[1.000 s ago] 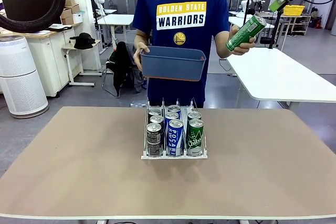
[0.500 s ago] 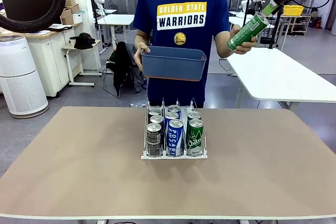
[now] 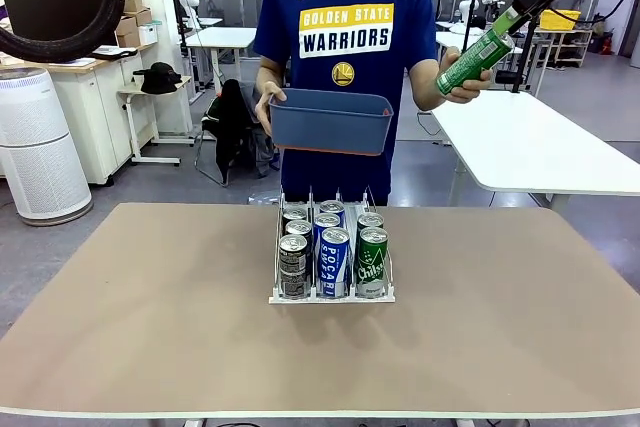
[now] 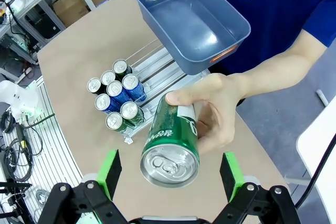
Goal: Fill the beverage cans into the dispenser.
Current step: Pick up the Sprite handed by the human.
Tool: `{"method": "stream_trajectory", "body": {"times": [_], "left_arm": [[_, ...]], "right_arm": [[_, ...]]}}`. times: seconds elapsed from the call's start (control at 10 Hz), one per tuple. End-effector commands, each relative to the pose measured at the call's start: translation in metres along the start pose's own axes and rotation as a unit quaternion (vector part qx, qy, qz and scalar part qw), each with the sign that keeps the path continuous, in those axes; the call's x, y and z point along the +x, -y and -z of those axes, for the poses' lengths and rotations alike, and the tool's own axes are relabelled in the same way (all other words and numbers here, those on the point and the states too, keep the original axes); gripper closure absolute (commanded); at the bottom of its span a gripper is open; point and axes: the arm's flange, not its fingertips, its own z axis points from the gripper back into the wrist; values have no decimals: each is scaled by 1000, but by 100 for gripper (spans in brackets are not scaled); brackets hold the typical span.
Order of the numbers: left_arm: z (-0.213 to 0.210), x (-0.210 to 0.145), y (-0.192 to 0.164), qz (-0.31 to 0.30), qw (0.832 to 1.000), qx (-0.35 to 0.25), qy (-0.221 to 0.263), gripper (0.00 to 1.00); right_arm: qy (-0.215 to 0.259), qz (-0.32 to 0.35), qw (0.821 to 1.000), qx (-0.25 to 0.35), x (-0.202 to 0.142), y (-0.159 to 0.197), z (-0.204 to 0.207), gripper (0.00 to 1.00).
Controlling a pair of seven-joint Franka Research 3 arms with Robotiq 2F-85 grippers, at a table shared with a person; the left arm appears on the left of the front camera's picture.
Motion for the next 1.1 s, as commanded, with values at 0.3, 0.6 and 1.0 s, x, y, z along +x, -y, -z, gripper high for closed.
{"method": "stream_trajectory", "body": {"times": [0.3, 0.6, 1.0], "left_arm": [[0, -2, -2, 4, 1000, 1, -2, 0], [0, -2, -2, 4, 1000, 1, -2, 0], [0, -2, -2, 4, 1000, 1, -2, 0]], "right_arm": [[24, 5, 1000, 15, -14, 7, 17, 0], [32, 12, 999, 24, -19, 9, 24, 0], [29, 16, 999, 33, -20, 9, 36, 0]]}}
